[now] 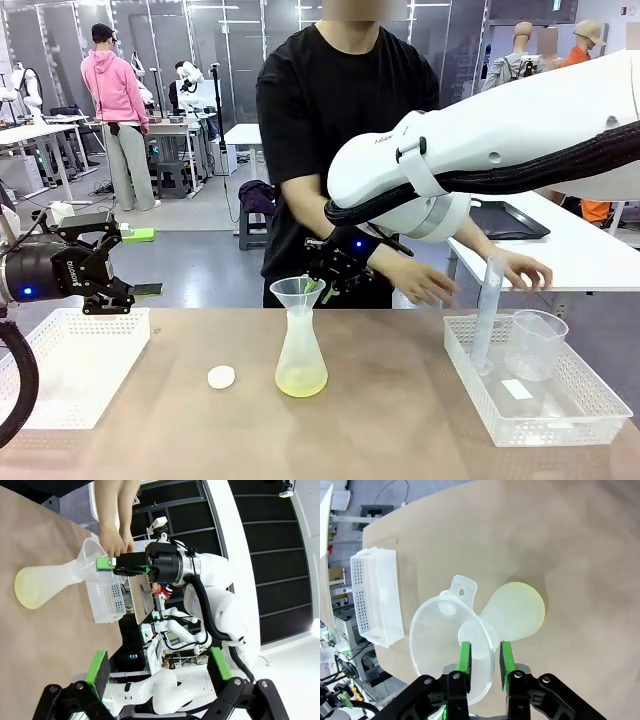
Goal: Prepare the solutions needed for the experiment.
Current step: Once the solution is in the Big flask , pick up the Plastic Funnel and place it back into the right Organizing basket.
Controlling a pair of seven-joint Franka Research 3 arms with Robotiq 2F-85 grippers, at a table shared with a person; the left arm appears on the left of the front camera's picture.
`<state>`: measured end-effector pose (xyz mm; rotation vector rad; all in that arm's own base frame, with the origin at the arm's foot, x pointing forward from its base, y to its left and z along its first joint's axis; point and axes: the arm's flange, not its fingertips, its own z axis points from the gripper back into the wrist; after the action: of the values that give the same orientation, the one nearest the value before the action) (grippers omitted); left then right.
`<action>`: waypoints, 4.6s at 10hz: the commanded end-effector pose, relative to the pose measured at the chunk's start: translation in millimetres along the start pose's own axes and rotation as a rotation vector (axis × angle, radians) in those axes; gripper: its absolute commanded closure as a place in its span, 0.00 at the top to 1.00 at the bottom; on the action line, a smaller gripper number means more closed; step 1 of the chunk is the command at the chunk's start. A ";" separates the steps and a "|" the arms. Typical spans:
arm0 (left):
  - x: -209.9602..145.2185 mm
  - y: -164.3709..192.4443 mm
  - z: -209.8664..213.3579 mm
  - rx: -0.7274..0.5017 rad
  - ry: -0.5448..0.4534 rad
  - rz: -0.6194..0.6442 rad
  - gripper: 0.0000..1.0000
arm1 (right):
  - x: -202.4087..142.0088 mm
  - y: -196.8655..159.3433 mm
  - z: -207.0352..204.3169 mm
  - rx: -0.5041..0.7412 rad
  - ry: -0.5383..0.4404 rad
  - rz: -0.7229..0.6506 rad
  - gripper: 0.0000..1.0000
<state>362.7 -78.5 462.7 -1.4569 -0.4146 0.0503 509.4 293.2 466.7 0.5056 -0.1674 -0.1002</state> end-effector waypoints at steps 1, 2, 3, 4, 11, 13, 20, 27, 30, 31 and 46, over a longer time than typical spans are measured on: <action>-0.5 -1.3 -1.6 -0.020 -0.006 0.009 1.00 | -13.7 0.0 1.8 0.007 -0.016 -0.034 0.16; -0.5 -1.3 -1.6 -0.020 -0.006 0.009 1.00 | -16.0 -0.8 1.3 0.007 -0.015 -0.034 0.06; -0.5 -1.3 -1.6 -0.020 -0.006 0.009 1.00 | -17.0 -2.2 1.2 0.005 -0.011 -0.038 0.00; -0.5 -1.3 -1.6 -0.020 -0.006 0.009 1.00 | -17.6 -3.5 0.6 0.004 -0.012 -0.039 0.00; -0.5 -1.3 -1.6 -0.020 -0.006 0.009 1.00 | -31.5 3.7 32.1 0.052 -0.080 0.032 0.00; -0.5 -1.3 -1.6 -0.020 -0.006 0.009 1.00 | -35.1 7.8 47.5 0.085 -0.108 0.060 0.00; -0.5 -1.3 -1.6 -0.020 -0.006 0.009 1.00 | -59.3 -2.9 128.6 0.157 -0.137 0.162 0.00; -0.5 -1.3 -1.6 -0.020 -0.006 0.009 1.00 | -95.9 -152.3 184.9 0.002 -0.235 -0.083 0.00; -0.5 -1.3 -1.6 -0.020 -0.006 0.009 1.00 | -106.5 -215.1 190.3 0.004 -0.275 -0.233 0.00; -0.5 -1.3 -1.6 -0.020 -0.006 0.009 1.00 | -106.4 -225.1 188.0 0.000 -0.299 -0.281 0.00; -0.5 -1.3 -1.6 -0.020 -0.006 0.009 1.00 | -55.5 -293.4 168.6 -0.298 -0.119 -0.717 0.04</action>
<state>362.7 -78.5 462.7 -1.4570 -0.4144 0.0500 399.1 -37.8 455.0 0.2868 -0.1099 -0.7988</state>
